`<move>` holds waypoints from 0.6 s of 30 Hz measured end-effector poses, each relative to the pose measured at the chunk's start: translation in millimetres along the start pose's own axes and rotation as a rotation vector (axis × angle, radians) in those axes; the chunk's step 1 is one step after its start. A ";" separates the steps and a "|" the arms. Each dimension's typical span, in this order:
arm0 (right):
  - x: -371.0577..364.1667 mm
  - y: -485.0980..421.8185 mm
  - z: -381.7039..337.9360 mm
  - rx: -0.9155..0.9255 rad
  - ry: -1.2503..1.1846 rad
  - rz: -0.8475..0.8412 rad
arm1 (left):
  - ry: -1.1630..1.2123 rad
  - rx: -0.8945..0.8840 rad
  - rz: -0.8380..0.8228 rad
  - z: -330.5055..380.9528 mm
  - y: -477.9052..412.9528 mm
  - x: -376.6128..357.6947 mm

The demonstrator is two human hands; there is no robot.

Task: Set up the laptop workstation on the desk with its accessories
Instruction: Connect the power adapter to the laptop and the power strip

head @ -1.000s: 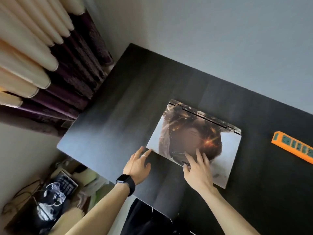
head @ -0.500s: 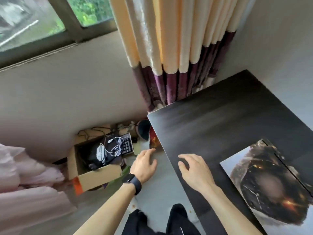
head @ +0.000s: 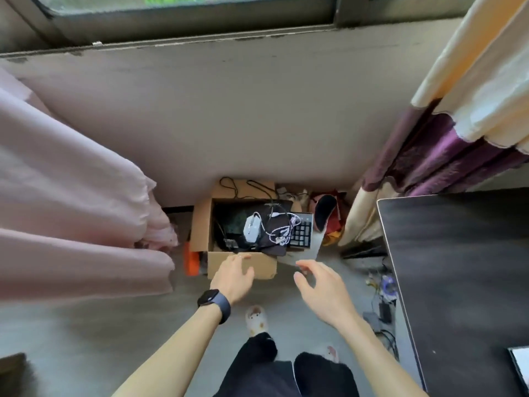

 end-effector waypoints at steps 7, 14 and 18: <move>-47.2 -51.3 -23.8 -0.005 0.104 -0.194 | 0.124 0.182 0.025 -68.5 -10.4 4.6; -74.4 -119.8 5.4 -0.114 0.122 -0.321 | 0.161 0.308 -0.024 -94.3 -32.9 -24.2; -96.8 -166.1 21.1 -0.251 0.024 -0.343 | 0.128 0.300 -0.051 -99.2 -71.0 -42.3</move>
Point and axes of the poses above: each hand's wrist, its own y-axis away from the middle knuckle, its own x-axis out of the back of the hand, z = x × y, the point moved 1 cm from there along -y, towards the middle knuckle, and after that the axes turned 12 degrees about -y, right-handed, at the moved point
